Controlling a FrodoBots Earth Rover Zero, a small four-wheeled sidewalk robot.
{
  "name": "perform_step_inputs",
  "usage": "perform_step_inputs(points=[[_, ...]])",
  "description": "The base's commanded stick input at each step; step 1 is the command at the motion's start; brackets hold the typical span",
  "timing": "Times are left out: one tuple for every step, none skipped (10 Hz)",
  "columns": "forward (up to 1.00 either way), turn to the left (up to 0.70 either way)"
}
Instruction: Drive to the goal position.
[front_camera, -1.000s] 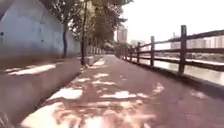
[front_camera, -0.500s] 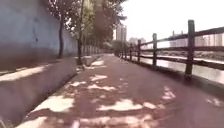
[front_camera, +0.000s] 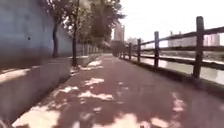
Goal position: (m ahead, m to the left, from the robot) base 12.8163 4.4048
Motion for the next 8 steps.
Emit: perform_step_inputs(points=[[0.70, 0.00], [0.70, 0.00], [0.70, 0.00], [0.70, 0.00], [0.70, 0.00], [0.70, 0.00], [0.70, 0.00], [0.70, 0.00]])
